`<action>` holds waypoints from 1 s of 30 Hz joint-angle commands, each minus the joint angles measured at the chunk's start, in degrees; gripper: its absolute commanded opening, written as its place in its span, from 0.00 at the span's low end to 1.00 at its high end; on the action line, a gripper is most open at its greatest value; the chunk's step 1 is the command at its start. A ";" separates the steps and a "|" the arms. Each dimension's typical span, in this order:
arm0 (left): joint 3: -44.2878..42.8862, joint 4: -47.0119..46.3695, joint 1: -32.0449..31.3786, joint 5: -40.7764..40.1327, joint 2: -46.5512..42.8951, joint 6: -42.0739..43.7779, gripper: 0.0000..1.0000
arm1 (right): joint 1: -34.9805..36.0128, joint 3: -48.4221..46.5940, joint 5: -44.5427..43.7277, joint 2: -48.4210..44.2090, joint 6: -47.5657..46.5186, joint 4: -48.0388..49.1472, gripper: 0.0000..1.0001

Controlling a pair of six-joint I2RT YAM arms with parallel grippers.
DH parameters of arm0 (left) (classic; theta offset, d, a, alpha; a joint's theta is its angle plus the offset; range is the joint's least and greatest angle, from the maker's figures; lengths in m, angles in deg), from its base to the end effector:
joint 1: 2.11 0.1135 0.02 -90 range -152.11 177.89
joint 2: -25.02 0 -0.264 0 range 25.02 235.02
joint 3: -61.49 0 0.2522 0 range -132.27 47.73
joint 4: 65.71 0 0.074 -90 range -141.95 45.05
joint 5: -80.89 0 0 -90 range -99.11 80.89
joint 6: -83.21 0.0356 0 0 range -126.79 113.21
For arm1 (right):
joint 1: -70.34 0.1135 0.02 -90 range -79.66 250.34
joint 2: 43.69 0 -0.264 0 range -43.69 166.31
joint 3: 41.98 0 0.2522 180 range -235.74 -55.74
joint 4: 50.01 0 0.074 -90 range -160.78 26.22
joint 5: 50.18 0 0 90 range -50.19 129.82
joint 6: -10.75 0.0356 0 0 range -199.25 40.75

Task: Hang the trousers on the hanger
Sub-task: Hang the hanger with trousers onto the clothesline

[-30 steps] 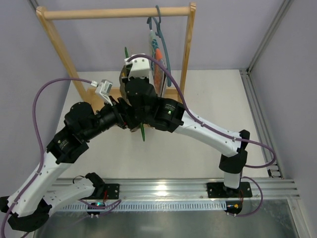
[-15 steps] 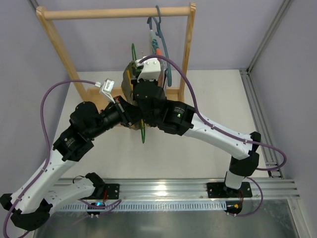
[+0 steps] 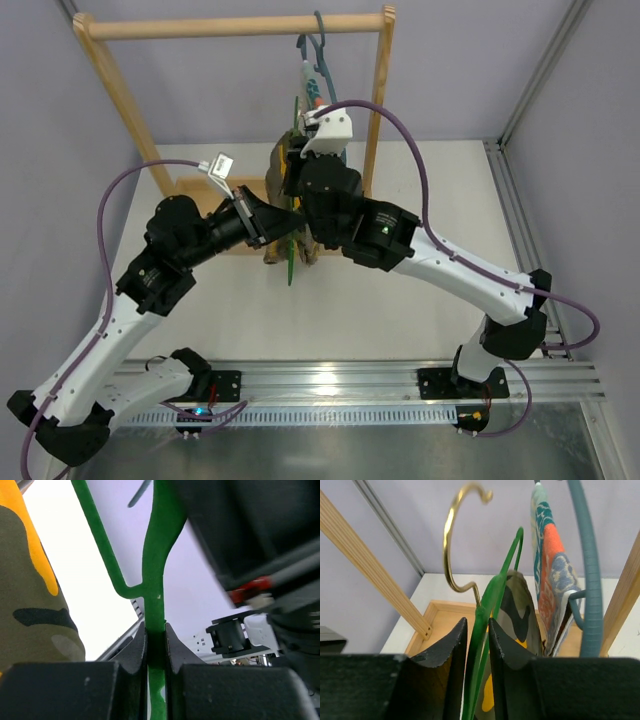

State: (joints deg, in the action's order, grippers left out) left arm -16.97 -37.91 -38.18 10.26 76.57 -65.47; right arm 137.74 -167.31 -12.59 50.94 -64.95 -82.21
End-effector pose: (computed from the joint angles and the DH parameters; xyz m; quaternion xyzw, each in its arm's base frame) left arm 0.1453 -0.1204 0.4327 -0.0220 0.7119 -0.5901 0.3801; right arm 0.1620 0.3158 0.5029 -0.0116 0.7126 0.1702 0.6805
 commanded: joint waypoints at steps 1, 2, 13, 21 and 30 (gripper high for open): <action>-2.79 -8.17 2.23 5.23 -0.05 -0.30 0.00 | -0.69 1.70 1.42 -7.25 0.72 7.79 0.27; -3.23 -7.98 2.76 5.84 0.30 -0.30 0.00 | -0.69 3.53 1.69 -7.79 0.81 8.32 0.29; -9.03 -3.49 9.35 10.32 1.62 1.99 0.00 | -0.95 16.99 6.43 -20.52 1.43 13.25 0.35; -10.08 -6.83 21.03 19.71 2.76 -1.16 0.00 | -0.95 27.45 7.14 -33.17 3.53 12.81 0.35; -20.45 1.59 29.65 23.87 5.84 2.77 0.00 | -0.95 37.56 3.89 -44.52 9.32 6.23 0.64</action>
State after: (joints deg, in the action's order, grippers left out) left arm -29.08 -28.68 -10.53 29.87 84.18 -68.97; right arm 136.95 -131.86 -6.47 8.69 -59.92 -73.36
